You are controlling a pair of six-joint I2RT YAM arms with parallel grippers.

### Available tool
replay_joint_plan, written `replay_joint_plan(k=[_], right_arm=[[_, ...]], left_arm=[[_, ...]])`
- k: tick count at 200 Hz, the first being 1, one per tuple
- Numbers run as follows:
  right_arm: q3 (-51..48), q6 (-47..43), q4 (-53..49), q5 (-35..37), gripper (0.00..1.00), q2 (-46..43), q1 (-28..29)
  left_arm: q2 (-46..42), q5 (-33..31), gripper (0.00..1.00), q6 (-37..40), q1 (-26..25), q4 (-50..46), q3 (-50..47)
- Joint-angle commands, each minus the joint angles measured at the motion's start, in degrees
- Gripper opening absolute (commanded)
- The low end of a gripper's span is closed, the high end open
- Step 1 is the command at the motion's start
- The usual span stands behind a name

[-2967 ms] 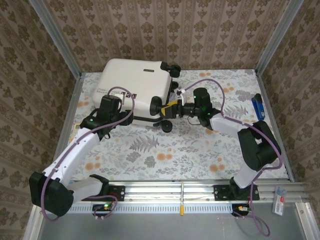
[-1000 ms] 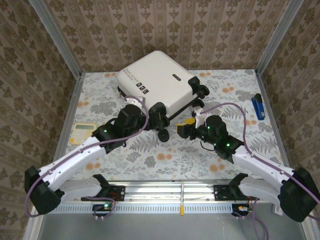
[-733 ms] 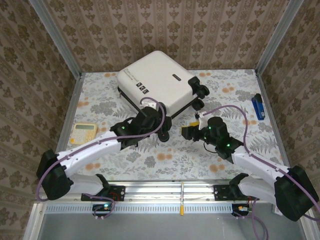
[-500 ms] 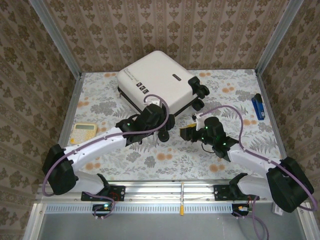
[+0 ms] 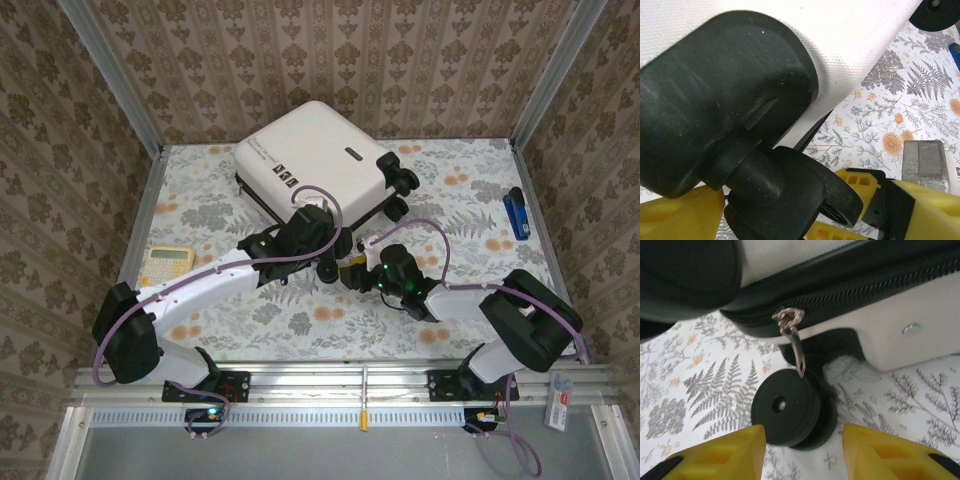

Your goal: Pack the luggage

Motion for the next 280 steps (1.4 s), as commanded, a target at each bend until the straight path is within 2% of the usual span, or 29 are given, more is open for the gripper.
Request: replay_joint_plan(k=[1, 48, 100, 132, 165, 191, 234, 249, 270, 280], right_arm=[[1.63, -2.55, 8.18, 2.73, 0.45, 3.27, 0.23], [3.75, -2.89, 12.75, 1.44, 0.43, 7.85, 0.21], [7.34, -3.73, 13.12, 2.14, 0.38, 11.43, 0.15], [8.48, -4.03, 13.14, 2.56, 0.3, 12.96, -0.23], [8.27, -3.83, 13.6, 1.68, 0.1, 13.93, -1.15], [7.93, -3.7, 13.72, 1.31, 0.0, 13.83, -1.59], [7.57, -3.16, 14.26, 0.49, 0.0, 12.99, -2.05], [7.51, -2.94, 14.39, 0.35, 0.0, 12.63, -2.13], [7.29, -2.44, 14.4, 0.51, 0.0, 12.27, -2.38], [7.29, -2.1, 14.33, 0.54, 0.0, 12.08, -2.49]], left_arm=[[0.86, -0.36, 0.85, -1.83, 0.6, -0.75, 0.43], [1.16, -0.39, 0.82, -2.61, 0.69, -0.1, -0.2], [1.14, -0.7, 0.76, -2.72, 0.64, 0.02, -0.78], [1.06, -0.66, 0.75, -2.72, 0.7, 0.57, -1.25], [0.84, -0.93, 0.74, -2.55, 0.86, 0.68, -1.49], [0.79, -1.0, 0.74, -2.5, 1.09, 0.61, -1.76], [1.98, -1.22, 0.74, -2.54, 1.65, 1.07, -2.1], [2.24, -1.93, 0.68, -2.38, 1.68, 1.14, -2.56], [2.2, -2.97, 0.46, -1.94, 1.93, 1.27, -3.55], [2.19, -3.41, 0.39, -1.67, 2.16, 0.9, -3.75]])
